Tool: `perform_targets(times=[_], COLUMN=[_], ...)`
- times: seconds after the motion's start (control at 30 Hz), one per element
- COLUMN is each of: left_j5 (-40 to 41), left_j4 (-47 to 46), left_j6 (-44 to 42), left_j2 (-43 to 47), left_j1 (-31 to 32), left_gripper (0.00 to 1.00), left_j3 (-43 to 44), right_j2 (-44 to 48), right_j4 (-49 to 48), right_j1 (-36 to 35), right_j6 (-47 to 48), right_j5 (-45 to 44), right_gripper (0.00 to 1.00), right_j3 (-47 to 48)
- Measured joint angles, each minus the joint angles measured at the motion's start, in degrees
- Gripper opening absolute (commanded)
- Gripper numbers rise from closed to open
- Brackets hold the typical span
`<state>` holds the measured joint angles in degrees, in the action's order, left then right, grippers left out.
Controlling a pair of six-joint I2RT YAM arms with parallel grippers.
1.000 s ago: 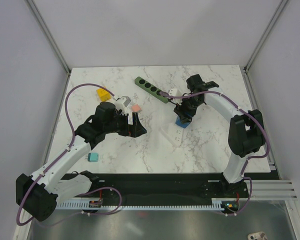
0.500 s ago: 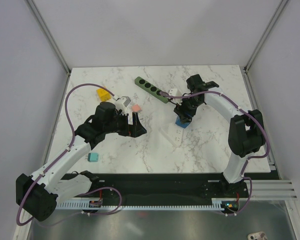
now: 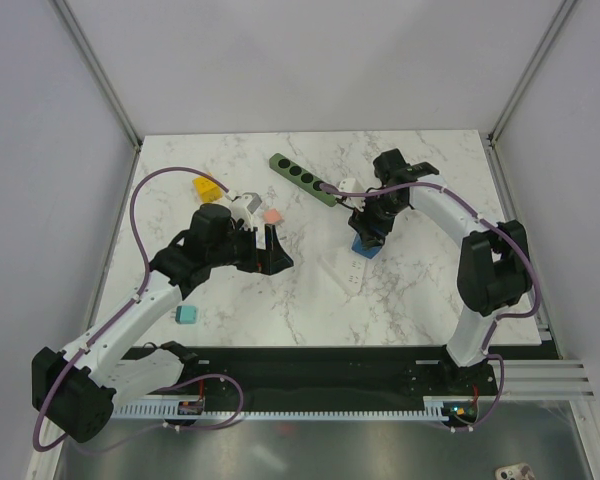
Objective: Insert the plug
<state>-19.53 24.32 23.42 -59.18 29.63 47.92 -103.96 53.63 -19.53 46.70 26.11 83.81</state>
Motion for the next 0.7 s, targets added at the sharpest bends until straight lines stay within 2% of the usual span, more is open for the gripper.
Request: perform_targets(times=[0.7], left_j5=[0.0], left_j4=[0.0], left_j6=[0.0], left_j2=[0.0], left_j1=[0.0], left_gripper=[1.0], left_j3=[0.0], right_j2=[0.6], right_j4=[0.4], right_j1=[0.0], right_j6=[-0.1], right_j5=[0.8], right_gripper=[0.0], right_j3=[0.0])
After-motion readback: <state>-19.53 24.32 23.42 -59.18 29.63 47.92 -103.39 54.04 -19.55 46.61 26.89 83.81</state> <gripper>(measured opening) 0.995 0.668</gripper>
